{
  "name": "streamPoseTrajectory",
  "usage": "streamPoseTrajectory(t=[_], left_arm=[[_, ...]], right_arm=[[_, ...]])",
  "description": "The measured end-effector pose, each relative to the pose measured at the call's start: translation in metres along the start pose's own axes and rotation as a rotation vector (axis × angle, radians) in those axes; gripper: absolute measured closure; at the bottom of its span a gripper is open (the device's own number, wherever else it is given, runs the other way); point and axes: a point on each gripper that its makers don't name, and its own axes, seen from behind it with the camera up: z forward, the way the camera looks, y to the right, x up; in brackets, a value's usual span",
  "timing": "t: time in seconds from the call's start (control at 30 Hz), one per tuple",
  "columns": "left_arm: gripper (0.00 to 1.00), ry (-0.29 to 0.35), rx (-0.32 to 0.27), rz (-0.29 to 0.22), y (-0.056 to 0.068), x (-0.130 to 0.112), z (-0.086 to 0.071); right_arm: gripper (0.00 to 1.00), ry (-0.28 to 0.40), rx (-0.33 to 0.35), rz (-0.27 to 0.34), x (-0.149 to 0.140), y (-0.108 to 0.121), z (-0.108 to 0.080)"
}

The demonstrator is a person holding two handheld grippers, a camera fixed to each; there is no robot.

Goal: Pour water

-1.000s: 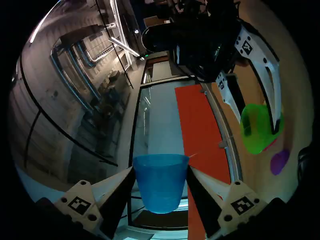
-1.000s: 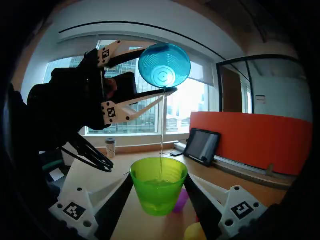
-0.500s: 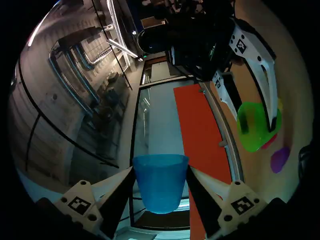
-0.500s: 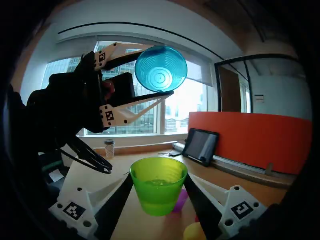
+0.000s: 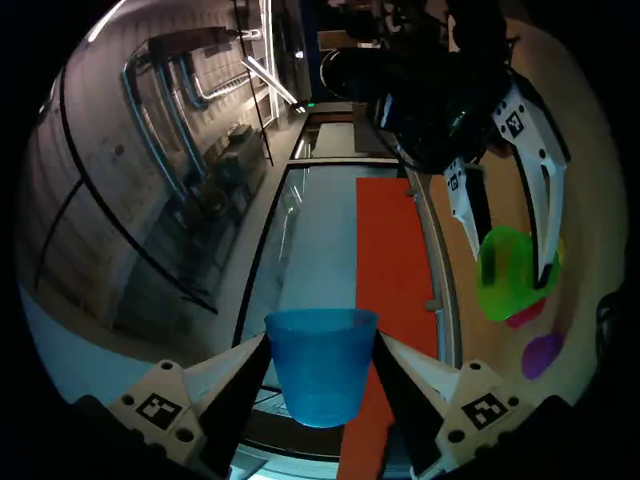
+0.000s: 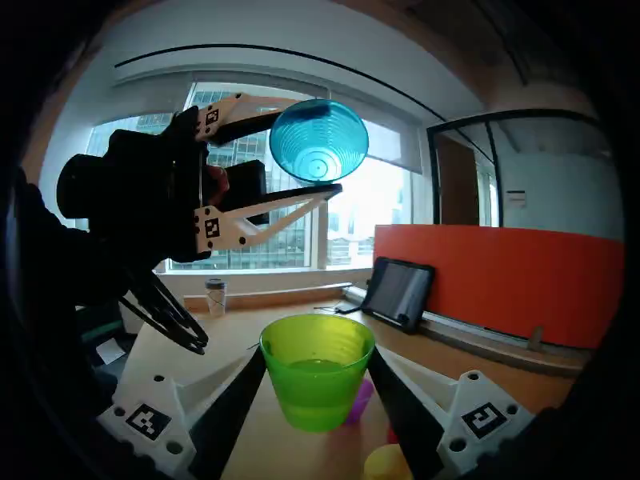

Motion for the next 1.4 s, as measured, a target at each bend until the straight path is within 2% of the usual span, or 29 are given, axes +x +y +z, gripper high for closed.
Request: streamPoseTrajectory(t=[0.4,0.57,0.87,1.13,1.4], left_arm=[[0.15,-0.06,-0.016,-0.317,0.004,-0.026,0.004],[0.15,-0.078,-0.027,-0.469,0.005,-0.037,0.004],[0.15,-0.121,-0.032,-0.75,-0.003,-0.054,0.001],[0.15,-0.143,-0.061,-0.982,-0.002,-0.063,0.0],[0.15,-0.15,-0.077,-1.17,-0.007,-0.066,-0.005]], right_arm=[[0.1,0.014,-0.016,0.0,0.007,0.005,-0.005],[0.1,0.018,-0.017,0.002,0.008,0.004,-0.006],[0.1,0.025,-0.023,-0.002,0.012,0.004,-0.007],[0.1,0.028,-0.026,-0.006,0.013,0.003,-0.009],[0.1,0.034,-0.027,-0.007,0.018,0.002,-0.01]])
